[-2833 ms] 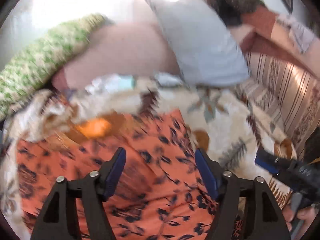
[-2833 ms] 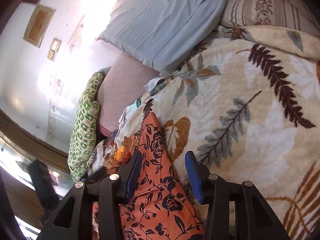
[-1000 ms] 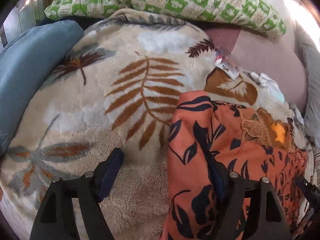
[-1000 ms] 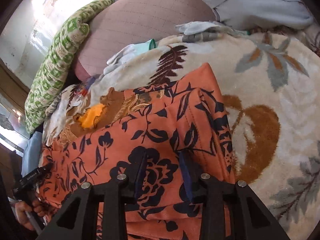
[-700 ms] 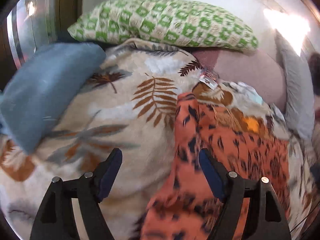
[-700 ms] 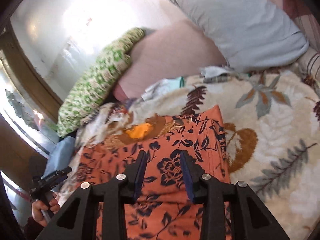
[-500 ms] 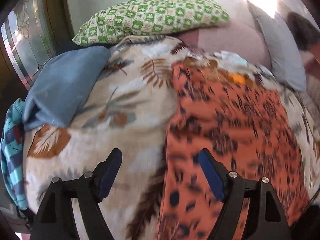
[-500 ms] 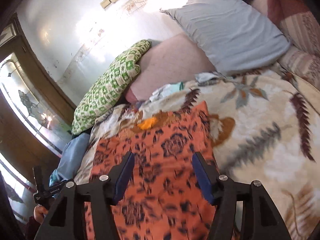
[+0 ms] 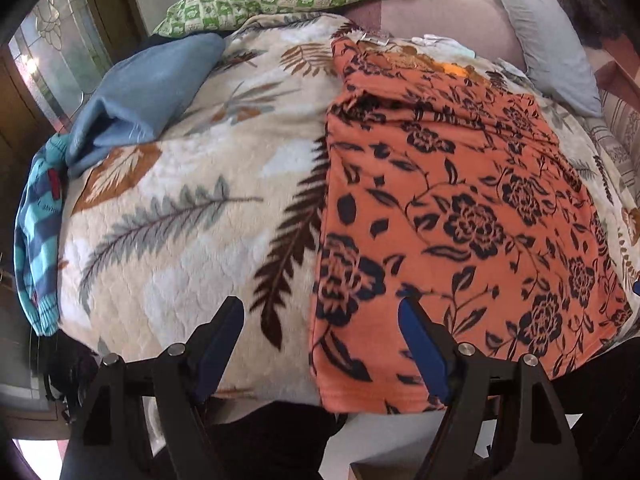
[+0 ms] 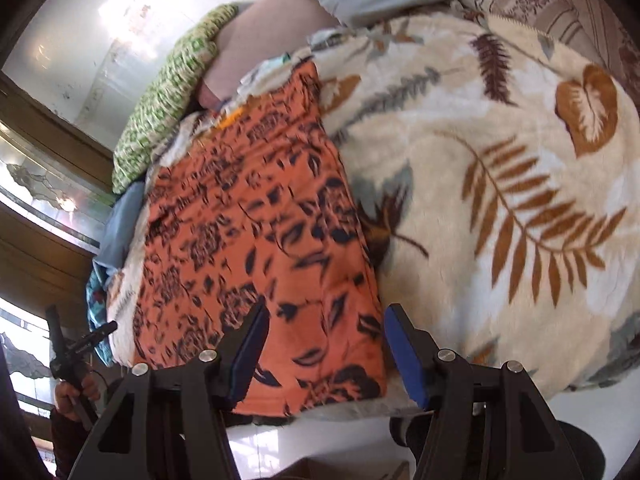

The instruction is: Fold small clothes

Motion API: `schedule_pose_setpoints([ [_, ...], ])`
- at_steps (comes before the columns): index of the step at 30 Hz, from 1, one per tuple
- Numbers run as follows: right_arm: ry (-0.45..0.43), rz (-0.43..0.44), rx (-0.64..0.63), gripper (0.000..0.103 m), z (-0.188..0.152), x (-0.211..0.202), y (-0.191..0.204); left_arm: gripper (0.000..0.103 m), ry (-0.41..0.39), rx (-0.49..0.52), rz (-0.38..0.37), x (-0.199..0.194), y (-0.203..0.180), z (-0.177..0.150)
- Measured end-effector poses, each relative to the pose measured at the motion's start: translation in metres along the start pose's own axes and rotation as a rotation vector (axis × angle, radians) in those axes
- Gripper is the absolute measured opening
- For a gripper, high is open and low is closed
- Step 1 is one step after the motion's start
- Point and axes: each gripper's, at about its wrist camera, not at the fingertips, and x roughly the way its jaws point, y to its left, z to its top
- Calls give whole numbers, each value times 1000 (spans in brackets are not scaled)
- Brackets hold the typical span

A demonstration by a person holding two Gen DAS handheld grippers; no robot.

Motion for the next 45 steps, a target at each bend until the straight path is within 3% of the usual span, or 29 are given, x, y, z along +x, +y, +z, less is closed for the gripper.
schedule_pose_setpoints([
  [10, 100, -65, -38, 64, -22, 34, -5, 80, 96, -139, -27, 23, 18, -43],
  [15, 110, -57, -46, 64, -24, 43, 0, 80, 57, -212, -101, 27, 20, -43],
  [18, 108, -63, -50, 64, -27, 46, 4, 78, 48, -226, -194, 30, 16, -38],
  [19, 111, -67, -50, 64, -28, 48, 4, 74, 58, -218, -215, 33, 13, -38],
  [21, 121, -74, -40, 64, -29, 52, 2, 36, 84, -183, -235, 40, 4, -38],
  [24, 114, -71, -10, 64, -30, 56, -1, 19, 75, -169, -211, 44, -1, -40],
  [27, 125, -76, -19, 61, -33, 61, 2, 11, 78, -204, -243, 45, 9, -41],
  [29, 131, -99, -55, 51, -33, 63, 7, 10, 79, -214, -259, 46, 15, -41],
  [30, 135, -108, -61, 37, -33, 64, 7, 10, 81, -222, -266, 46, 17, -41],
  [31, 140, -112, -58, 30, -33, 63, 6, 10, 83, -230, -273, 45, 20, -41],
  [35, 158, -85, -68, 17, -35, 57, 7, 17, 98, -228, -239, 41, 22, -37],
  [39, 136, -27, -63, 15, -38, 43, 9, 45, 117, -224, -165, 45, 23, -37],
  [43, 126, -13, -13, 15, -33, 44, 4, 45, 140, -212, -164, 53, 18, -41],
  [44, 135, -17, -3, 15, -33, 46, 2, 35, 131, -202, -165, 52, 16, -41],
  [45, 145, -14, 8, 15, -34, 49, 1, 15, 126, -192, -184, 51, 14, -41],
])
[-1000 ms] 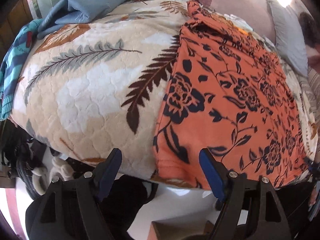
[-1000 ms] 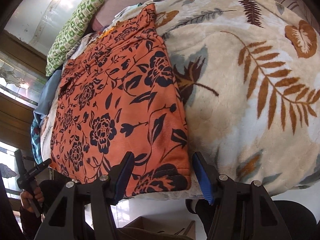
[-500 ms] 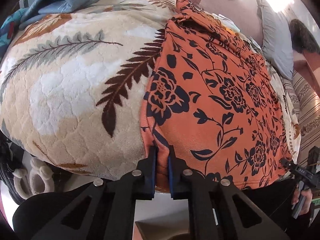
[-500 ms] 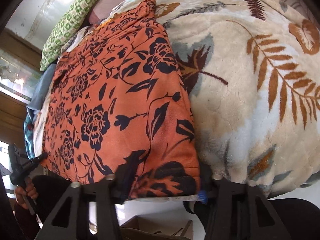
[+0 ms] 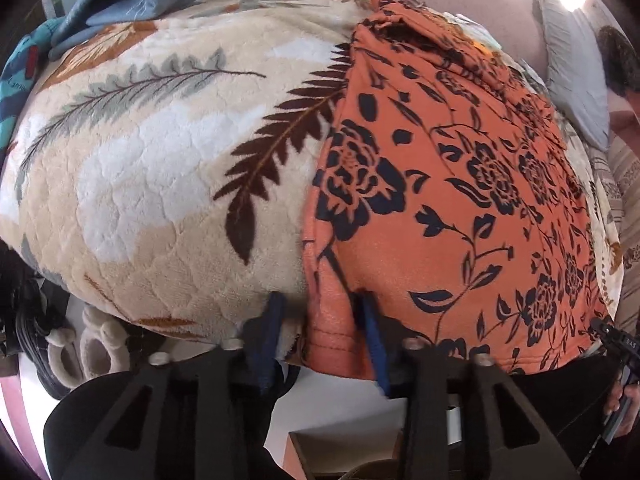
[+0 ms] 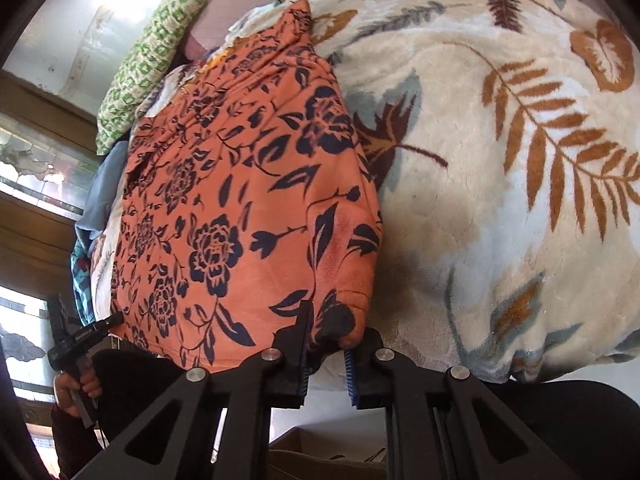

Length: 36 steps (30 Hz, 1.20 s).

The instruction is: Fold small clothes

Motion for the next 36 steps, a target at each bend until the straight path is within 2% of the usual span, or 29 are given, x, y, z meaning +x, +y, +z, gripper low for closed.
schedule_pose_setpoints([
  [1, 4, 7, 6, 15, 0, 1, -1, 10, 0, 7, -23, -1, -2, 0],
  [5, -14, 70, 42, 15, 5, -4, -8, 7, -25, 58, -17, -5, -16, 1],
  [10, -62, 163, 90, 15, 17, -27, -13, 7, -67, 53, -203, -33, -22, 27],
  [14, -101, 255, 121, 15, 34, -46, -10, 7, -126, 52, -288, -65, -26, 63],
  [15, -108, 262, 115, 15, 40, -49, -7, 7, -137, 58, -287, -72, -25, 71],
  [18, -71, 137, 88, 15, 53, -49, 1, 7, -156, 81, -255, -79, -28, 85],
  [19, -42, 140, 102, 15, 56, -44, -2, 7, -149, 84, -250, -77, -27, 84],
  [21, 8, 131, 152, 16, 57, -32, -11, 7, -123, 90, -228, -70, -25, 72],
  [25, 74, 3, 170, 17, 52, -8, -21, 7, -51, 65, -211, -46, -10, 39],
  [27, 76, 2, 162, 17, 49, -6, -26, 7, -22, 58, -181, -34, -6, 27],
  [31, 30, 58, 141, 17, 49, -15, -33, 8, -5, 69, -108, -22, -4, 15],
  [32, 24, 64, 132, 17, 50, -15, -33, 10, -5, 82, -90, -21, -6, 14],
  [34, 39, 76, 116, 20, 54, -11, -31, 21, -9, 99, -59, -20, -10, 14],
  [36, 73, 85, 89, 20, 55, -3, -28, 46, -19, 105, -35, -21, -13, 15],
])
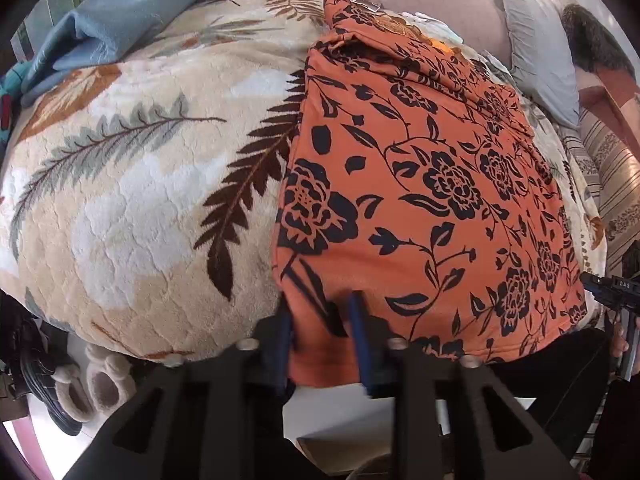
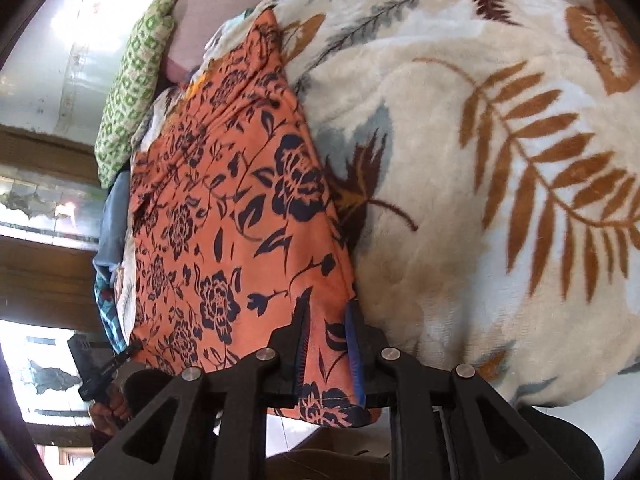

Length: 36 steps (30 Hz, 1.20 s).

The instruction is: Fold small clothes

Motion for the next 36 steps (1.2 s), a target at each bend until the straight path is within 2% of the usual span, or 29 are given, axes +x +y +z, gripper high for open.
schedule_pose_setpoints([
  [2, 19, -22, -39, 20, -1, 6, 4, 64, 1, -10, 7, 2, 1, 1],
  [6, 4, -140, -111, 20, -7, 7, 13, 64, 24, -20, 20, 6, 3, 1],
  [7, -51, -131, -113, 20, -8, -2, 13, 64, 23, -20, 18, 7, 1, 1],
  [10, -202, -5, -116, 20, -11, -39, 10, 64, 11, -3, 24, 8, -4, 1],
  [11, -231, -16, -135, 22, -13, -45, 13, 64, 6, 3, 28, 8, -6, 1],
  [12, -243, -49, -153, 37, -15, -49, 16, 62, 4, 3, 29, 10, -8, 2],
  [13, -227, -66, -155, 70, -15, -47, 16, 60, 4, 2, 23, 11, -8, 2],
  [14, -213, -67, -150, 79, -15, -43, 15, 53, 6, 2, 19, 11, -9, 3],
  [16, -187, -40, -136, 79, -18, -35, 11, 45, 6, 13, 21, 14, -15, 3],
  [18, -173, -24, -121, 79, -18, -29, 6, 29, 5, 40, 30, 15, -19, 2],
  [21, -132, -16, -143, 79, -23, -14, 13, 17, 11, 50, 26, 18, -19, 2],
  [23, -84, -66, -161, 77, -23, 4, 20, 13, 9, 49, 19, 19, -18, 2],
  [24, -58, -108, -167, 67, -23, 12, 22, 11, 7, 47, 14, 19, -17, 2],
  [25, -28, -144, -179, 45, -24, 21, 23, 10, 6, 43, 9, 20, -17, 2],
  [27, -23, -217, -216, 28, -28, 28, 26, 8, 7, 34, -7, 19, -14, 2],
  [28, -19, -228, -237, 15, -31, 28, 29, 8, 6, 30, -17, 18, -12, 2],
  [29, -7, -221, -251, 8, -32, 27, 31, 8, 5, 27, -28, 16, -11, 3],
  [32, -13, -148, -251, 7, -35, 15, 38, 7, -11, 9, -88, 3, -4, 7],
  [36, -48, 52, -224, 7, -31, -11, 53, 7, -49, -15, -168, -20, 2, 21],
])
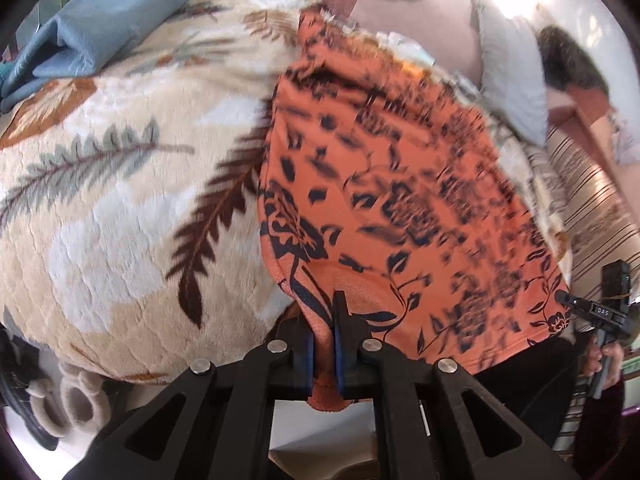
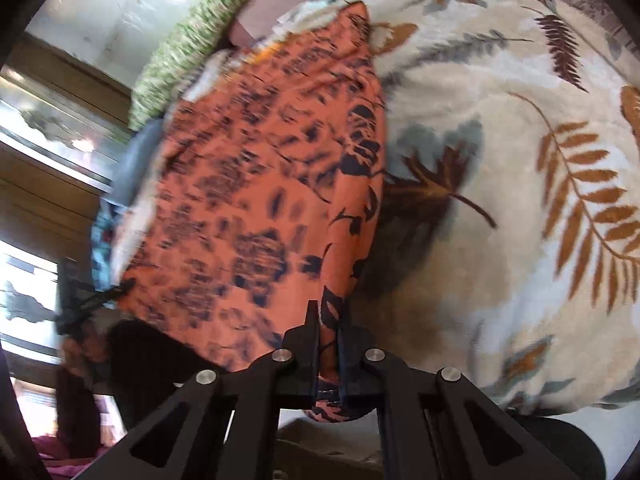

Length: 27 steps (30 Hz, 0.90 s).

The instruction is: Fold small clothes

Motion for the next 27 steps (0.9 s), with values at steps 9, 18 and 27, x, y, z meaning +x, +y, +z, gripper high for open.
schedule_pose_setpoints([
  [9, -204, 398, 149, 7, 58, -25, 8, 7, -101, -11, -119, -35, -20, 72],
  [18, -341, 447, 283, 7, 176, -2, -5, 7, -130, -84, -143, -14, -12, 211],
  [27, -370, 408, 519, 11, 314, 89, -76, 9, -69, -196, -66, 103, 10, 337],
])
